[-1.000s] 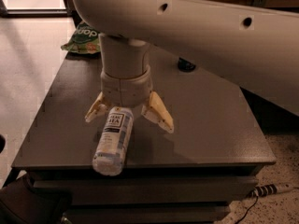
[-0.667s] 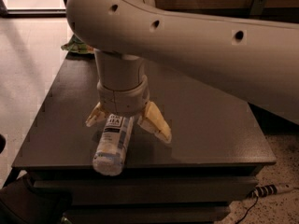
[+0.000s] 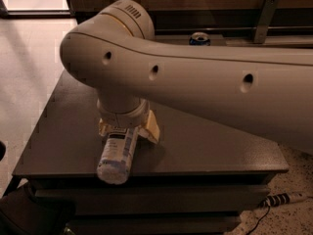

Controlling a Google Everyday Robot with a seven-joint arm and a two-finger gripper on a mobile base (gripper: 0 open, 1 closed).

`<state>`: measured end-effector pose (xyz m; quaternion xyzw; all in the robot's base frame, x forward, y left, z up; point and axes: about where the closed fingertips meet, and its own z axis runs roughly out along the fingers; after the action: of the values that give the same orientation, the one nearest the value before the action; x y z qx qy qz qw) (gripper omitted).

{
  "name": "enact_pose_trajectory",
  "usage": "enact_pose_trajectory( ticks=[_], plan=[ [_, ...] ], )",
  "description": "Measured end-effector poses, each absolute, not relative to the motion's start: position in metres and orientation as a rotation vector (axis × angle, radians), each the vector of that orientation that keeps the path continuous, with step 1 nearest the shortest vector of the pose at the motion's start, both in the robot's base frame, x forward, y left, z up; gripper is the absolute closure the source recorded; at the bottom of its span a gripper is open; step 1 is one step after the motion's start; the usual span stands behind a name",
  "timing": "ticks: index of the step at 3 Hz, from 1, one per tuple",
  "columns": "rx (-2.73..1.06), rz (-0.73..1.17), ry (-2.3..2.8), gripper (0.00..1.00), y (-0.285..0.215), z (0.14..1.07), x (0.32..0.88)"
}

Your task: Move blue plastic bottle near green rice chip bag

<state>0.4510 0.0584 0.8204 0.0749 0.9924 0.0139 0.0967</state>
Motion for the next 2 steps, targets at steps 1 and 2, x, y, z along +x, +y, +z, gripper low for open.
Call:
enact_pose_trajectory(
  ticks=[1,2],
  plan=[
    [0.214,0.064,2.941,0.49,0.0629,0.8228,0.4516],
    [0.195,0.055,2.945,0.73,0.0614,0.8232,0.4504]
  ],
)
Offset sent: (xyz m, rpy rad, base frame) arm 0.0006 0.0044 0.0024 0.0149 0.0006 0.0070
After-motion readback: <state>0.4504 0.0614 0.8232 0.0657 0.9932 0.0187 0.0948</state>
